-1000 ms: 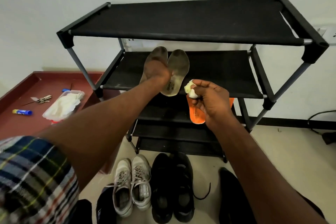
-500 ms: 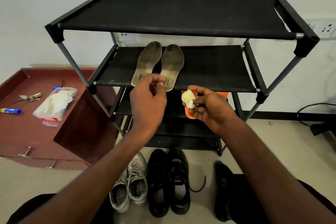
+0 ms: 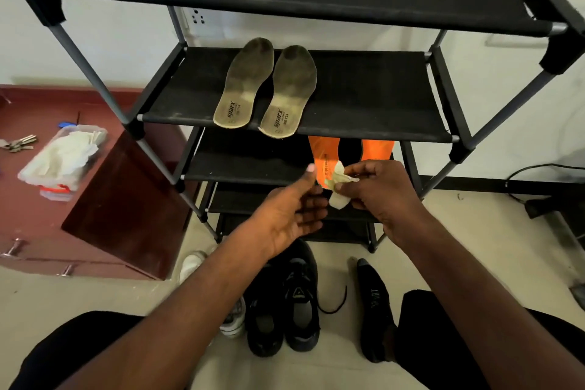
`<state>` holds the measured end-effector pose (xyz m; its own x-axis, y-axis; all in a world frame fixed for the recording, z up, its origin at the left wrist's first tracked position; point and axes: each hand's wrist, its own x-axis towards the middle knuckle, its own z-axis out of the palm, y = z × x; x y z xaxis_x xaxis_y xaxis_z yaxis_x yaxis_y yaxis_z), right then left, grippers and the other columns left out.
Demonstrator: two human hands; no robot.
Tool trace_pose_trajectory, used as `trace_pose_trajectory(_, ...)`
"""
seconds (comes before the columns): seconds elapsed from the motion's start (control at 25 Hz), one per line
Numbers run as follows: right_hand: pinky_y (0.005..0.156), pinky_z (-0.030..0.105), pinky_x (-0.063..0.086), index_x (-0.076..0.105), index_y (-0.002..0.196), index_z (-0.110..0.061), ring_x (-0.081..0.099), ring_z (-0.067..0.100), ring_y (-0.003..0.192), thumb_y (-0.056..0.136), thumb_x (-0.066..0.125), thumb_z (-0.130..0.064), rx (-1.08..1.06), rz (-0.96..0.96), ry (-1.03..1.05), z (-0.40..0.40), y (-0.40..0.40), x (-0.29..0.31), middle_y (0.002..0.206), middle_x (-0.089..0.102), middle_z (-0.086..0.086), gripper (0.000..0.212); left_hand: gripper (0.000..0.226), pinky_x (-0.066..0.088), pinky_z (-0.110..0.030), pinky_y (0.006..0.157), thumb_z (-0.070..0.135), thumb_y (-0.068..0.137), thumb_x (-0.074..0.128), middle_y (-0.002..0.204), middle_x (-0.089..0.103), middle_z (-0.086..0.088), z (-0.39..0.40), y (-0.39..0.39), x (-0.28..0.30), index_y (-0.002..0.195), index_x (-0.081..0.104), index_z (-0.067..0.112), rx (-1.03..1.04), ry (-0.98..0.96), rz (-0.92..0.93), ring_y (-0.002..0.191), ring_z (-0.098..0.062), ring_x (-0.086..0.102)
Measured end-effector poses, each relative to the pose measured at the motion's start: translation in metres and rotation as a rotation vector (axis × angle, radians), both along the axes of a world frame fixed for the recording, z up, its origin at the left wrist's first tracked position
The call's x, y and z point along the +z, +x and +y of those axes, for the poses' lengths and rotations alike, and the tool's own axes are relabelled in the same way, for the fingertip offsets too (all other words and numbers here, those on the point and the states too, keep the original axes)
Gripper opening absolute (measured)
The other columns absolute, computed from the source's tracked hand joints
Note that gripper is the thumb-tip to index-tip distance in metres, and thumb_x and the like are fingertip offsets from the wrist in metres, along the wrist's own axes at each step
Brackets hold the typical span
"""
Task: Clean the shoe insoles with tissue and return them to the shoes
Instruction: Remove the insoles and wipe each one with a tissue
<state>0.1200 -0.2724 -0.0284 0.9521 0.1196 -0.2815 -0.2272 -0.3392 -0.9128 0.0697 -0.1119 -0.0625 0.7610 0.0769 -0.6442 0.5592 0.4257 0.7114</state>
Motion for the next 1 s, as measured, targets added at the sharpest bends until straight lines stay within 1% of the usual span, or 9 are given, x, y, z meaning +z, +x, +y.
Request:
trace_pose_trajectory(0.08, 0.074, 0.036, 0.064, 0.075, 0.097, -0.015, 0.075, 0.017, 0.087, 0.084, 0.084, -0.015, -0.043, -0.021, 0.006, -0.004, 0.002, 0.0, 0.094, 0.077, 0.001, 0.016, 0.044, 0.057, -0.036, 0.08, 0.034, 0.092, 0.077, 0.099, 0.075, -0.013, -0.006, 0.003, 0.004, 0.12, 0.071, 0.001, -0.086, 0.051, -0.099, 0.088, -0.023, 0.072)
trace_pose_trajectory(0.2, 0.07, 0.032, 0.062, 0.074, 0.1, -0.011, 0.077, 0.019, 0.085, 0.093, 0.074, -0.015, -0.125, 0.125, 0.14, -0.012, 0.005, 0.002, 0.098, 0.077, 0.004, 0.007, 0.035, 0.059, -0.032, 0.08, 0.01, 0.088, 0.079, 0.106, 0.077, -0.016, -0.011, 0.003, 0.002, 0.12, 0.071, -0.003, -0.089, 0.074, -0.147, 0.09, -0.023, 0.073)
trace_pose_trajectory(0.32, 0.061, 0.03, 0.062, 0.069, 0.11, -0.009, 0.077, 0.021, 0.078, 0.094, 0.071, -0.007, -0.216, 0.252, 0.269, -0.018, 0.005, 0.0, 0.103, 0.076, 0.011, 0.016, 0.027, 0.061, -0.031, 0.077, 0.004, 0.094, 0.071, 0.11, 0.075, -0.021, -0.014, 0.006, 0.002, 0.119, 0.067, -0.003, 0.035, -0.143, -0.107, 0.087, -0.024, 0.074)
trace_pose_trajectory(0.4, 0.056, 0.027, 0.059, 0.066, 0.115, -0.013, 0.076, 0.023, 0.081, 0.092, 0.072, -0.002, -0.154, 0.271, 0.226, -0.02, 0.003, -0.002, 0.108, 0.074, 0.014, 0.026, 0.023, 0.062, -0.031, 0.076, 0.001, 0.097, 0.065, 0.113, 0.072, -0.024, -0.016, 0.008, 0.001, 0.12, 0.065, -0.002, 0.105, -0.231, -0.099, 0.087, -0.025, 0.074)
trace_pose_trajectory(0.48, 0.062, 0.028, 0.06, 0.067, 0.118, -0.018, 0.073, 0.025, 0.094, 0.087, 0.074, 0.005, 0.013, 0.214, 0.086, -0.02, 0.002, -0.004, 0.114, 0.07, 0.013, 0.039, 0.02, 0.062, -0.029, 0.074, -0.002, 0.098, 0.064, 0.112, 0.072, -0.023, -0.014, 0.01, -0.003, 0.118, 0.067, -0.001, 0.064, -0.142, -0.149, 0.086, -0.023, 0.072)
trace_pose_trajectory(0.6, 0.086, 0.039, 0.061, 0.07, 0.12, -0.022, 0.065, 0.025, 0.113, 0.085, 0.072, 0.007, 0.144, 0.081, -0.069, -0.021, 0.005, -0.003, 0.122, 0.065, 0.005, 0.045, 0.024, 0.054, -0.026, 0.068, -0.004, 0.095, 0.066, 0.097, 0.074, -0.013, -0.01, 0.008, -0.006, 0.119, 0.067, 0.0, -0.132, 0.07, -0.277, 0.081, -0.016, 0.07)
trace_pose_trajectory(0.72, 0.078, 0.032, 0.058, 0.072, 0.113, -0.023, 0.071, 0.022, 0.103, 0.09, 0.076, -0.01, 0.229, 0.192, -0.013, -0.025, 0.006, 0.004, 0.111, 0.074, 0.004, 0.027, 0.034, 0.052, -0.025, 0.068, -0.006, 0.094, 0.066, 0.093, 0.073, -0.009, -0.008, 0.008, -0.006, 0.128, 0.062, -0.001, -0.119, 0.035, -0.307, 0.081, -0.013, 0.069)
trace_pose_trajectory(0.8, 0.078, 0.033, 0.06, 0.072, 0.112, -0.023, 0.073, 0.018, 0.094, 0.086, 0.082, -0.018, 0.318, 0.191, -0.086, -0.025, 0.002, 0.002, 0.103, 0.076, 0.001, 0.029, 0.034, 0.055, -0.028, 0.073, -0.006, 0.094, 0.065, 0.097, 0.072, -0.013, -0.007, 0.008, -0.006, 0.127, 0.061, -0.002, -0.06, -0.022, -0.303, 0.086, -0.017, 0.069)
trace_pose_trajectory(1.0, 0.08, 0.037, 0.063, 0.072, 0.119, -0.019, 0.072, 0.023, 0.101, 0.087, 0.071, 0.003, 0.364, 0.207, -0.141, -0.024, 0.003, -0.003, 0.109, 0.074, 0.005, 0.039, 0.031, 0.057, -0.03, 0.082, -0.01, 0.094, 0.063, 0.095, 0.071, -0.014, -0.002, 0.009, -0.01, 0.124, 0.06, -0.006, -0.1, 0.018, -0.354, 0.089, -0.02, 0.069)
